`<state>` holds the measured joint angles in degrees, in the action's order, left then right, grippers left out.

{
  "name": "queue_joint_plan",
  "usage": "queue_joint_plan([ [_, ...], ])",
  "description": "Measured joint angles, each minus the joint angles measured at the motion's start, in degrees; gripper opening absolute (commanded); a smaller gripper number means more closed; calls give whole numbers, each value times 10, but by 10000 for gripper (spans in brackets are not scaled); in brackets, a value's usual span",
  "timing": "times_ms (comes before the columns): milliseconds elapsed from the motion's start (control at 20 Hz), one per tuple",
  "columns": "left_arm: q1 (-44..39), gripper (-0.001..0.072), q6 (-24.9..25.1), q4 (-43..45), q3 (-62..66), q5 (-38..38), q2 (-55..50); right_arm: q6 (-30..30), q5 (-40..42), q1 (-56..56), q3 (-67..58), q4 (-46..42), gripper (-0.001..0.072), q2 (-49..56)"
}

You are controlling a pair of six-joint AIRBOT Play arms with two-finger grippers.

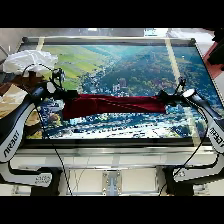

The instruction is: Fold the shirts.

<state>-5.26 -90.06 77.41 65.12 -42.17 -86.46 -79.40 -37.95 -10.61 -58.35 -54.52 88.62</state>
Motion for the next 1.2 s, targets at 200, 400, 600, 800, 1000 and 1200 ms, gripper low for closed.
queue_joint_plan([
  [200, -1, 663, -6, -7, 4, 10, 1, -3, -28, 0, -9, -7, 382, -2],
  [400, -1, 664, -6, -10, 34, -2, 23, 7, -85, -17, -60, -9, 406, -36],
  [600, -1, 663, -5, -24, 77, -6, 48, 22, -150, -64, -107, -24, 441, -61],
  [800, -3, 664, 20, -76, 99, 15, 58, 45, -252, -119, -121, -31, 507, -30],
  [1000, -16, 664, 86, -123, 106, 47, 61, 77, -321, -145, -125, -13, 515, 28],
  [1200, -40, 663, 152, -141, 108, 61, 61, 106, -331, -151, -127, 21, 515, 74],
])
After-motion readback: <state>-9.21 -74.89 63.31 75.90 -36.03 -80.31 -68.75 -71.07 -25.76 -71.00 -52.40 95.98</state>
